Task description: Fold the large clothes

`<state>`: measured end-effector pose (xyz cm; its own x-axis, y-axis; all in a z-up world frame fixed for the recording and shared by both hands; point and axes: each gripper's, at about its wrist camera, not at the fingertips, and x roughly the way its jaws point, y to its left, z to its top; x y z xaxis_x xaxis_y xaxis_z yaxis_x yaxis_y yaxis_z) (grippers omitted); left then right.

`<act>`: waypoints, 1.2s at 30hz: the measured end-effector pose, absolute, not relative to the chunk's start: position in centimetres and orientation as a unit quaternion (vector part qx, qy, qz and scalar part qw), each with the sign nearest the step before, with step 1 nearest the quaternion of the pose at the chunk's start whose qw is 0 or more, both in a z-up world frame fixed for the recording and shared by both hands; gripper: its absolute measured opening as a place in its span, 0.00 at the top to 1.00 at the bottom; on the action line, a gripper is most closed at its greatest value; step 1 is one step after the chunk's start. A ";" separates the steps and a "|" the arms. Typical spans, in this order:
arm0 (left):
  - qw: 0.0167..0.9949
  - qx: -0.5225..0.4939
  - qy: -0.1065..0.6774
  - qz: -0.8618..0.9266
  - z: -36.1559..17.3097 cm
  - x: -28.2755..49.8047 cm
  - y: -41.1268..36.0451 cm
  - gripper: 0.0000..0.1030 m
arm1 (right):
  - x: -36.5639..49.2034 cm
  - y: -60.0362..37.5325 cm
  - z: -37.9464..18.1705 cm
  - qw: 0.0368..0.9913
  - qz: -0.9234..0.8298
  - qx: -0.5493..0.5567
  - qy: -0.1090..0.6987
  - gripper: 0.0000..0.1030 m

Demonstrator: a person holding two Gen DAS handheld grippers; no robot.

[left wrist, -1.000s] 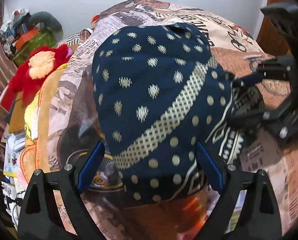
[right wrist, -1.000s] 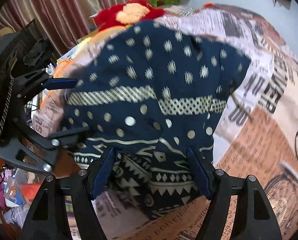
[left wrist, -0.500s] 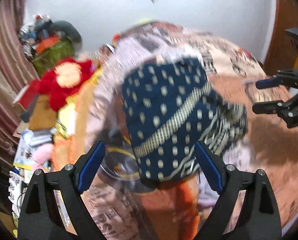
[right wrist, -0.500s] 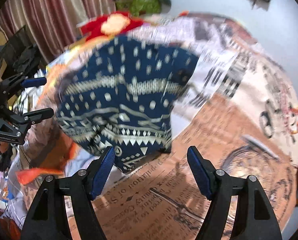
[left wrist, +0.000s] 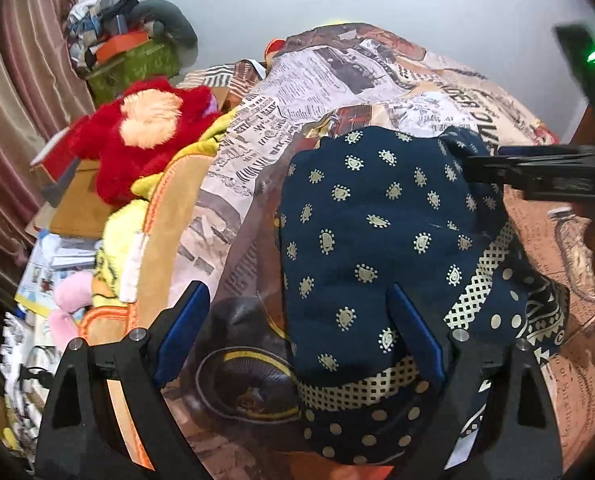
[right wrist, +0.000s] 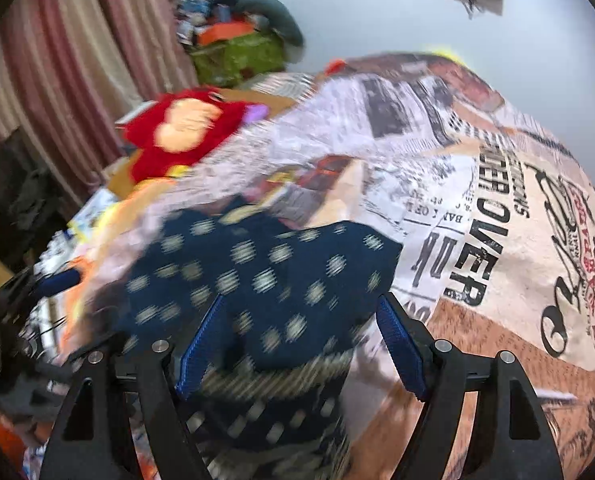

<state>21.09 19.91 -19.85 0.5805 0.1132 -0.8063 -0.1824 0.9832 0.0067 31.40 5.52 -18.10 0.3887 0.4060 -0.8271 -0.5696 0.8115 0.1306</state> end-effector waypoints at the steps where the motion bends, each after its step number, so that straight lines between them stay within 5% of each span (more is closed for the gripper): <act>1: 0.890 -0.044 0.448 0.080 -19.8 20.9 20.2 0.11 | 32.2 5.4 -18.7 0.830 0.283 -0.089 0.472 0.27; 9: 0.906 -0.103 0.404 0.079 -16.0 18.4 20.9 0.11 | 31.2 0.8 -15.8 0.872 0.230 -0.104 0.418 0.27; 16: 0.941 -0.112 0.309 0.084 -8.0 13.2 18.0 0.11 | 19.9 -1.2 -7.2 0.911 0.264 -0.128 0.289 0.27; 28: 0.984 -0.037 0.146 0.097 0.6 0.7 10.8 0.11 | 4.8 -6.1 1.9 0.945 0.286 -0.013 0.158 0.25; 36: 0.987 -0.029 0.111 0.110 2.0 -3.3 9.0 0.06 | 0.0 -7.9 3.4 0.953 0.282 0.015 0.112 0.09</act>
